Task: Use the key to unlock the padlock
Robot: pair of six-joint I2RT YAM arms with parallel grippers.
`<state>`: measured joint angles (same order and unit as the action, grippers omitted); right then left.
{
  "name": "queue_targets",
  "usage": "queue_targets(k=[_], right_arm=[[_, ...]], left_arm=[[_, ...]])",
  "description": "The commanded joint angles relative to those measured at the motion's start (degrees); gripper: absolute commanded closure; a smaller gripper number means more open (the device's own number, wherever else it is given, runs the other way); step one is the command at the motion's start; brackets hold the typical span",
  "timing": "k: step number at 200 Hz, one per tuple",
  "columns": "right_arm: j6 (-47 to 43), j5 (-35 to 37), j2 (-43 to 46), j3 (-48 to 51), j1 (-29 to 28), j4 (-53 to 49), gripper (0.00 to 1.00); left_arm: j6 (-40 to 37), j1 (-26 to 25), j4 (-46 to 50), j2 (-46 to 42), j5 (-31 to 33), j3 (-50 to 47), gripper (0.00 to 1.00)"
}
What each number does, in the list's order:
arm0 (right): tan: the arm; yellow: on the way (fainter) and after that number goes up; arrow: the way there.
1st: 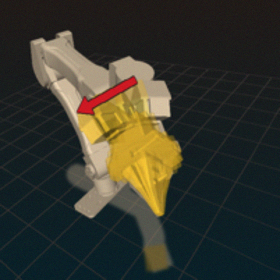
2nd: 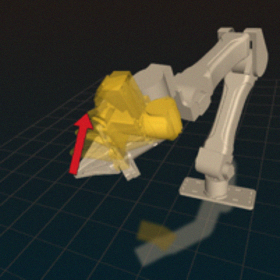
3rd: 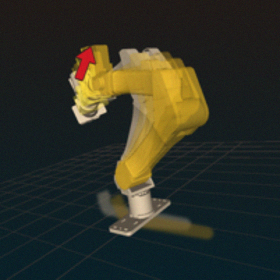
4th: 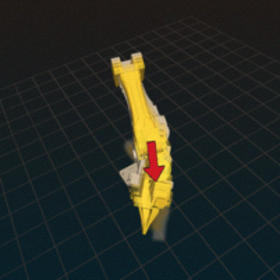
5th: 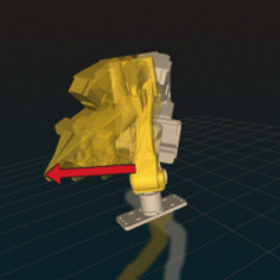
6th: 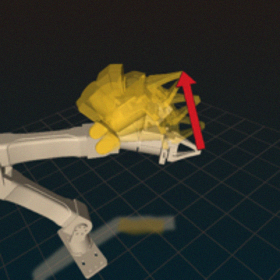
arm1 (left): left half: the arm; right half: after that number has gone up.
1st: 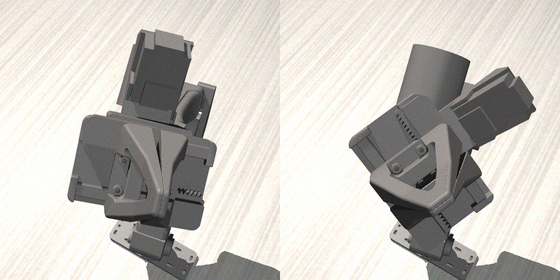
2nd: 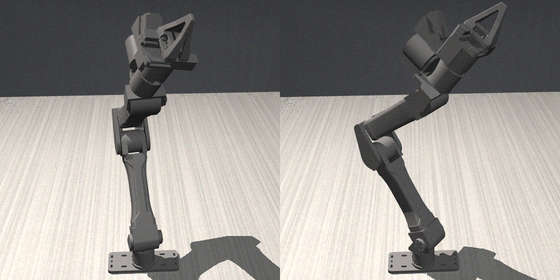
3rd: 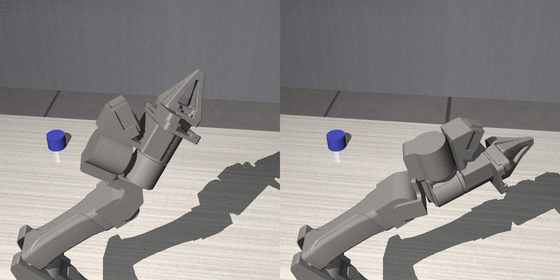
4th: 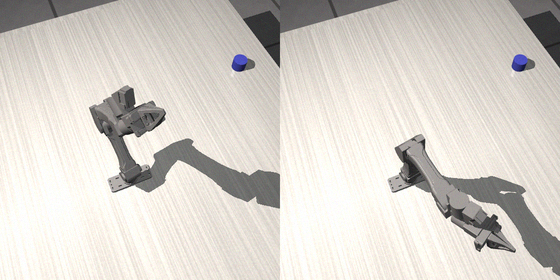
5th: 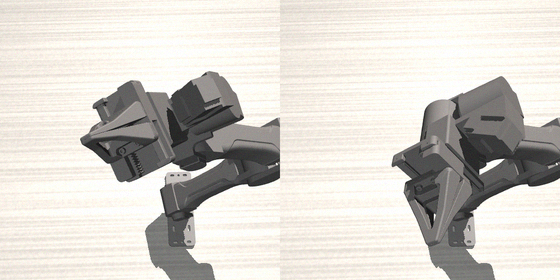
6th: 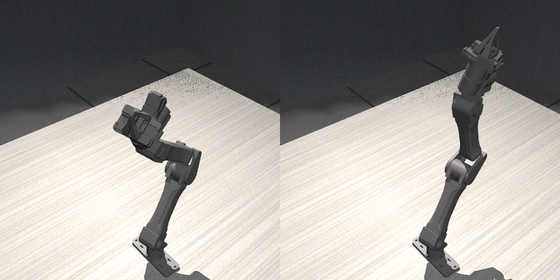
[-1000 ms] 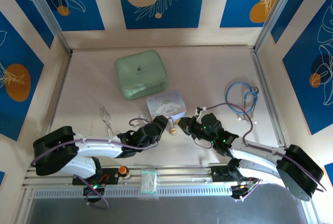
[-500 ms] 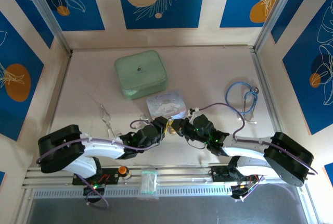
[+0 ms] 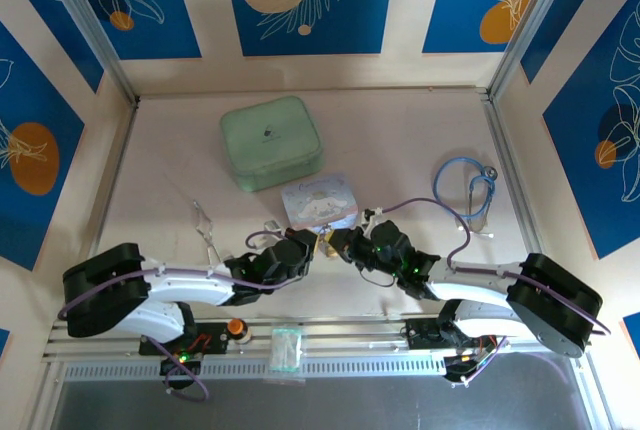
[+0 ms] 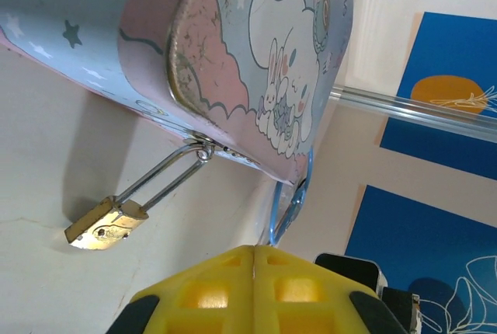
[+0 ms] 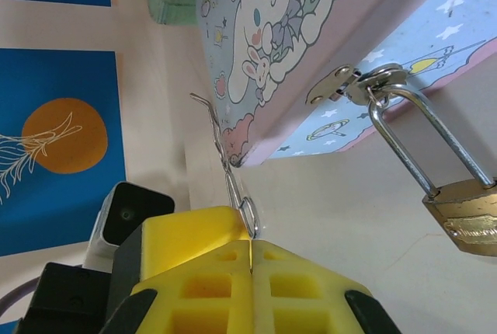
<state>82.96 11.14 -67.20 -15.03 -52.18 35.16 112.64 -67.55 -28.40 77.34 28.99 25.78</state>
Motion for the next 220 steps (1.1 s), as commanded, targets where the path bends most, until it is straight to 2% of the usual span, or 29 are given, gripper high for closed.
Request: queue_targets(k=[1, 11, 17, 27, 30, 37, 50, 64, 76, 85, 103, 116, 136, 156, 175, 197, 220], right_arm=[[-1.3, -0.1, 0.7, -2.0, 0.1, -0.2, 1.00], [-3.0, -4.0, 0.7, -3.0, 1.8, -1.4, 1.00], [-3.8, -6.8, 0.7, -3.4, 3.5, -2.4, 0.86], [-4.8, -10.7, 0.9, -3.1, 6.7, -2.4, 0.42], [-4.9, -12.1, 1.0, -2.8, 7.7, -2.0, 0.31], [-5.3, -16.0, 1.1, -2.4, 10.2, -0.7, 0.20], [-8.7, -24.5, 1.0, -3.1, 14.5, 0.5, 0.12], [-13.5, -32.6, 1.0, -4.9, 17.6, 0.3, 0.11], [-17.7, -36.5, 2.1, -5.7, 19.0, 0.2, 0.12], [-20.2, -38.2, 3.4, -5.8, 19.6, 0.3, 0.14], [-23.9, -39.5, 5.6, -5.6, 20.0, 1.8, 0.17], [-25.3, -40.5, 5.9, -5.5, 20.0, 4.2, 0.21], [-24.9, -42.0, 4.2, -6.2, 19.6, 9.0, 0.30], [-22.8, -41.9, 0.2, -7.3, 17.0, 17.1, 0.34], [-22.0, -40.2, -2.2, -8.0, 14.6, 22.7, 0.37], [-21.6, -37.9, -2.3, -6.8, 14.0, 26.0, 0.38], [-22.0, -36.4, -1.0, -5.5, 14.7, 25.2, 0.40]], left_arm=[[-2.4, -0.4, 6.3, -2.5, 1.3, 1.7, 1.00], [-3.7, -0.3, 6.5, -3.1, 1.4, 1.6, 1.00], [-5.0, 0.0, 5.8, -3.3, 1.3, 1.3, 1.00], [-8.7, 0.4, 3.3, -3.5, 0.9, 0.7, 1.00], [-10.5, 0.6, 2.1, -3.5, 0.7, 0.5, 1.00], [-15.9, 1.2, 0.2, -3.7, 0.0, 0.5, 1.00], [-25.4, 3.3, 2.2, -4.4, -3.6, 2.4, 1.00], [-37.0, 5.6, -1.3, -5.2, -8.9, 3.1, 1.00], [-43.9, 6.6, -4.5, -7.2, -10.6, 2.1, 1.00], [-49.9, 7.6, -4.5, -9.1, -12.2, 2.1, 1.00], [-60.8, 8.5, 3.2, -14.2, -13.0, 4.5, 1.00], [-66.3, 8.9, 3.0, -17.0, -14.8, 4.5, 1.00], [-67.6, 9.6, -0.3, -19.4, -16.7, 3.1, 1.00], [-67.6, 9.8, -7.7, -19.1, -21.7, 2.3, 1.00], [-66.0, 9.9, -11.0, -19.0, -21.7, 1.9, 1.00], [-67.8, 9.9, -5.9, -20.7, -20.3, 3.7, 1.00], [-67.7, 10.0, -5.8, -21.6, -20.0, 3.5, 1.00]])
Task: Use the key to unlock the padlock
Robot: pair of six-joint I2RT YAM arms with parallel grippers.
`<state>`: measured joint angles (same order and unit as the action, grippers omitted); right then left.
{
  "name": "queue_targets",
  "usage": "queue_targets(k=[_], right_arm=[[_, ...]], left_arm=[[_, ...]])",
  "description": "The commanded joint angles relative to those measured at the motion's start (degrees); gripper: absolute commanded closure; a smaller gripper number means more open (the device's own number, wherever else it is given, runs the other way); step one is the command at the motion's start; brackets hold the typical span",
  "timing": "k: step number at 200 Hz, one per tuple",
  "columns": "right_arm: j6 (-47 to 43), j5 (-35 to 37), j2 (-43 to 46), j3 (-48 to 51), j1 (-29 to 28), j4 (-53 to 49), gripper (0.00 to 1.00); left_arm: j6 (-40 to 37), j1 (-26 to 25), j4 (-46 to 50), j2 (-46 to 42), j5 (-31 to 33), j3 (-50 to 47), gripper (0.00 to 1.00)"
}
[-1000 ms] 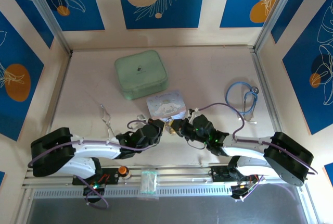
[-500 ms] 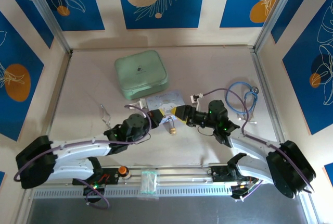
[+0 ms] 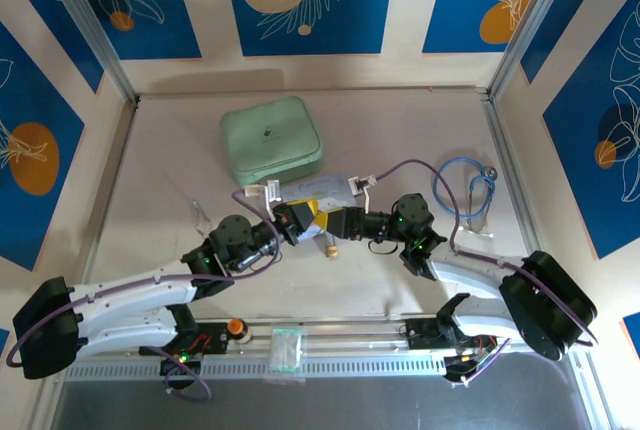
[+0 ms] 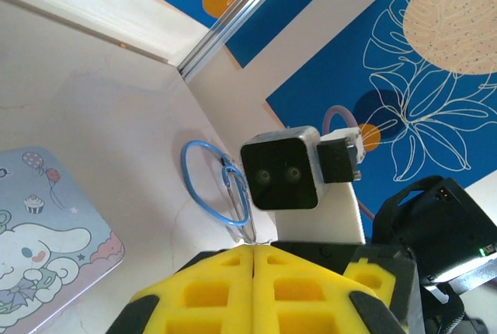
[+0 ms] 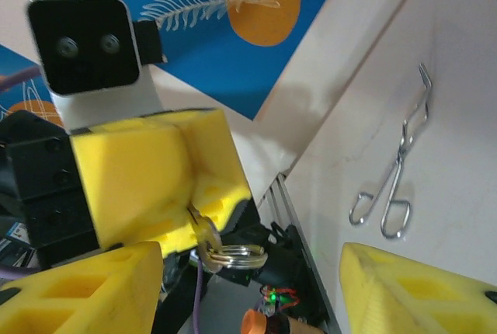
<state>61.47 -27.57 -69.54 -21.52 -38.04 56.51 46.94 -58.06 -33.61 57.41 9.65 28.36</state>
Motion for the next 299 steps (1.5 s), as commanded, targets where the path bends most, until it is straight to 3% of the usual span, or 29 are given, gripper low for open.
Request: queue_targets(k=[1, 35, 79, 118, 136, 151, 170, 206, 230, 275, 299], right_arm=[[-0.5, 2.3, 1.4, 0.9, 0.6, 3.7, 0.40], [-0.2, 2.0, 1.5, 0.3, 0.3, 4.6, 0.54], [0.6, 1.3, 1.3, -0.3, 0.2, 5.4, 0.63], [2.4, 1.2, -0.3, -0.2, 0.3, 9.0, 0.81], [3.1, 1.0, -0.6, -0.5, 0.3, 9.2, 0.80], [3.5, 0.9, -0.6, -0.9, 0.4, 8.9, 0.71], [3.6, 1.1, -0.6, -0.9, 0.5, 8.7, 0.73], [4.1, 1.1, -1.2, -1.0, 0.6, 9.5, 0.82], [4.4, 0.8, -1.8, -1.1, 0.6, 10.3, 0.98], [4.6, 0.7, -1.8, -0.3, 0.5, 9.3, 1.00], [4.8, 2.2, -0.9, 1.4, 0.9, 7.6, 1.00]], left_arm=[[-2.0, 0.5, -0.6, -1.7, -0.7, 1.0, 1.00], [1.8, 0.5, -5.0, -0.3, -2.2, -0.1, 1.00], [2.7, 0.5, -5.8, -0.3, -1.9, -0.8, 1.00], [3.7, 0.6, -6.9, 0.2, -3.0, -0.9, 1.00], [3.7, 0.6, -6.5, 0.4, -3.2, -0.8, 1.00], [3.8, 0.6, -7.7, 0.5, -3.5, -1.4, 1.00], [4.0, 0.6, -8.3, 0.4, -3.5, -1.6, 1.00], [4.3, 0.6, -8.4, 0.5, -3.5, -1.8, 1.00], [4.4, 0.6, -8.1, 0.6, -3.0, -1.8, 1.00], [4.8, 0.8, -5.3, 0.4, -0.4, -1.8, 1.00], [7.0, 1.0, -1.7, -1.5, 6.4, -3.0, 0.39]])
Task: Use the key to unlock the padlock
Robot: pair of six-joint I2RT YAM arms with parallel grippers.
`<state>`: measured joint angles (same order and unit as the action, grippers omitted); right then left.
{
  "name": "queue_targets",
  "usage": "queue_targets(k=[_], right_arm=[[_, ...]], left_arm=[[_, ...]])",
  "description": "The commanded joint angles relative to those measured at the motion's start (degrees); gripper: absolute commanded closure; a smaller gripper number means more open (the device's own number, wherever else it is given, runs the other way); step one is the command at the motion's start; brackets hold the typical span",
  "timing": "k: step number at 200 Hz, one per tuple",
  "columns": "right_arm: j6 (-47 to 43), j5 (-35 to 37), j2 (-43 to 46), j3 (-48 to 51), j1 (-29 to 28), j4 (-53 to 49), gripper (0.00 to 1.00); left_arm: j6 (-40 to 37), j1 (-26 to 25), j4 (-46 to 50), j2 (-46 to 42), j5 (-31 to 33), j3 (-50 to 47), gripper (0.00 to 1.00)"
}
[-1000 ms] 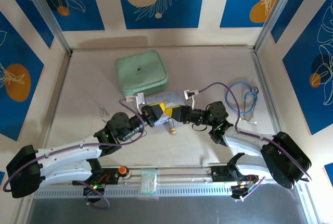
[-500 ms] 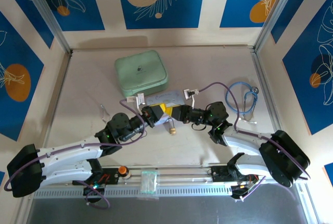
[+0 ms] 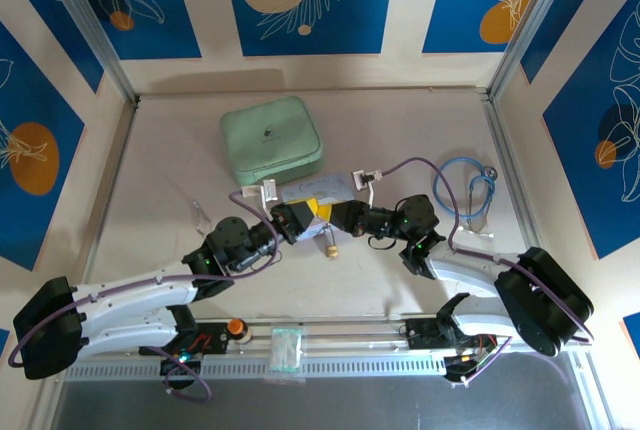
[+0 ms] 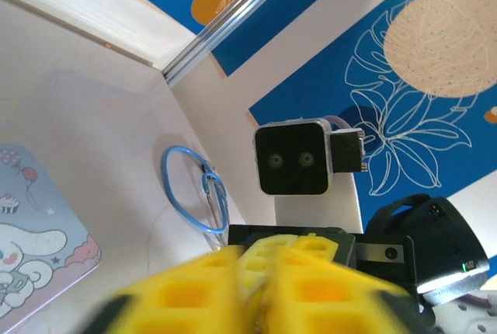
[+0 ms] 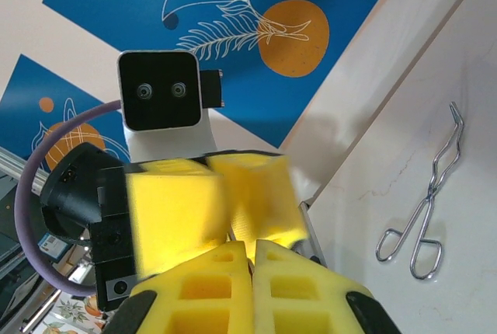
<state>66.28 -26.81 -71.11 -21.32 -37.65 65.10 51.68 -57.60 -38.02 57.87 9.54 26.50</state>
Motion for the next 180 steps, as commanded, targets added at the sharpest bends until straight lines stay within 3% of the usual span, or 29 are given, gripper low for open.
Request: queue_targets(k=[1, 7, 19, 56, 90, 115, 137, 153, 180], right_arm=[[0.0, 1.5, 0.7, 1.3, 0.5, -1.3, 1.00], [-0.1, 2.2, 1.3, 1.9, 0.7, -2.5, 1.00], [-0.7, 3.6, 2.8, 3.1, 1.1, -5.5, 1.00], [-4.1, 11.4, 10.5, 3.5, 2.1, -27.6, 1.00], [-7.3, 18.5, 19.8, 3.3, 2.6, -45.8, 1.00], [-8.7, 20.0, 26.4, 4.5, 4.4, -53.6, 1.00], [-8.8, 20.0, 30.1, 6.2, 6.0, -56.6, 1.00], [-8.5, 19.5, 31.7, 7.3, 7.0, -57.5, 1.00], [-8.4, 18.3, 32.6, 8.4, 7.8, -58.2, 1.00]], left_arm=[[2.3, 0.6, 3.0, -2.0, 6.7, -1.2, 0.37], [2.3, 0.6, 4.2, -2.6, 7.9, -1.4, 0.25], [2.1, 0.6, 6.6, -3.4, 9.6, -1.5, 0.14], [2.5, 0.1, 18.9, -2.1, 10.4, 2.0, 0.11], [2.4, -1.0, 26.3, 1.3, 7.6, 4.8, 0.01], [0.7, -2.9, 29.9, 4.1, 3.7, 7.4, 0.03], [0.1, -6.1, 29.9, 6.0, 4.7, 7.6, 0.20], [2.5, -5.8, 27.9, 8.6, 3.5, 5.8, 0.33], [5.1, -5.4, 25.1, 16.1, -2.7, 7.3, 0.32]])
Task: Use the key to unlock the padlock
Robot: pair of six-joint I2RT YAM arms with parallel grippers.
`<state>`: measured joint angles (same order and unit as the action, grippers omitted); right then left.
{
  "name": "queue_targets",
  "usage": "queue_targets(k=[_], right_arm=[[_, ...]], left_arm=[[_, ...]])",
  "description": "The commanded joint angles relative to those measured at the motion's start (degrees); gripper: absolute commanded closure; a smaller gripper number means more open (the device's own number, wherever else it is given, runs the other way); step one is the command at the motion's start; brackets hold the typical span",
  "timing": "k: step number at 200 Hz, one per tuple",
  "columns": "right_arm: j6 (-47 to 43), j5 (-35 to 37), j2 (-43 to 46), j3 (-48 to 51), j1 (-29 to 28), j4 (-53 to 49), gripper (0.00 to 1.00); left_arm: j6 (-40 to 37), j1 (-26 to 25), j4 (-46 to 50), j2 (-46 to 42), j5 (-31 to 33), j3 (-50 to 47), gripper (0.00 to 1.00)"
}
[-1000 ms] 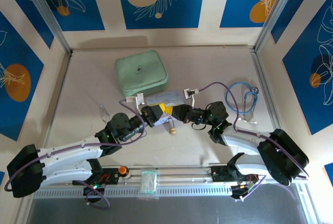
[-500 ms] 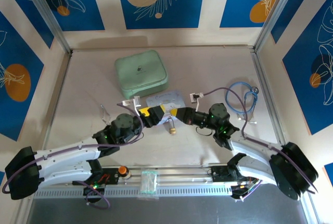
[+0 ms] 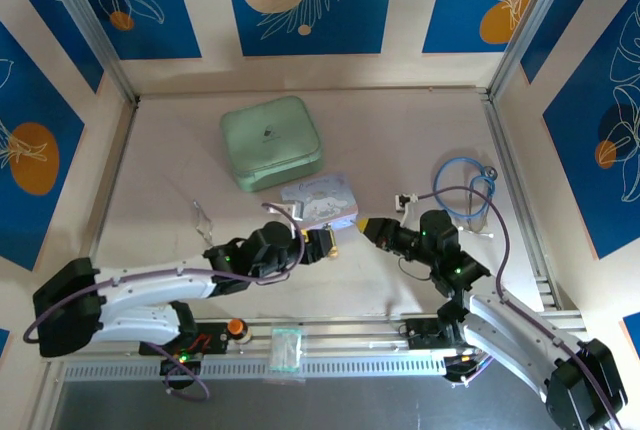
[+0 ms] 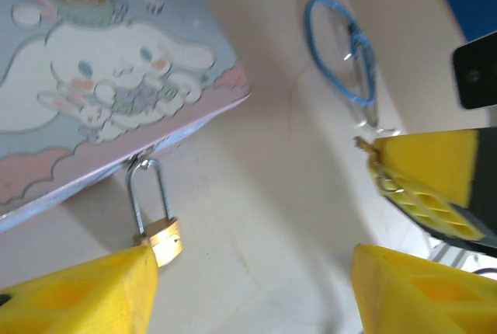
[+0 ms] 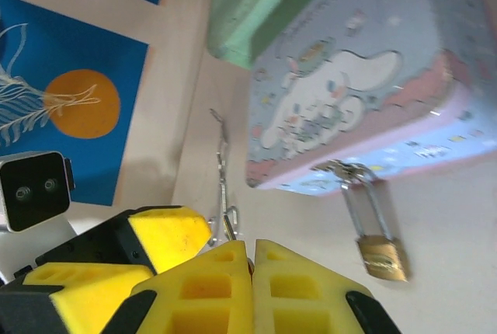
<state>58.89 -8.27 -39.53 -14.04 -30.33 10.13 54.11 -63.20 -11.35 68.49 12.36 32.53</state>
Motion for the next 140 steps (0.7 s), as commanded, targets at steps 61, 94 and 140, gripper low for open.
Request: queue_targets(k=[61, 94, 140], right_arm=[[0.1, -0.6, 2.7, 3.6, 0.4, -3.3, 1.00], [0.5, -0.9, 3.9, 4.6, 0.4, -3.1, 1.00], [1.1, -0.7, 5.2, 5.3, 0.4, -3.4, 1.00]], left_arm=[[6.4, 0.2, -8.6, 16.4, -2.5, 2.7, 0.36], [5.5, 0.4, -12.6, 21.7, -0.2, 3.9, 0.38], [6.1, 0.3, -10.9, 24.1, 5.8, 5.0, 0.38]])
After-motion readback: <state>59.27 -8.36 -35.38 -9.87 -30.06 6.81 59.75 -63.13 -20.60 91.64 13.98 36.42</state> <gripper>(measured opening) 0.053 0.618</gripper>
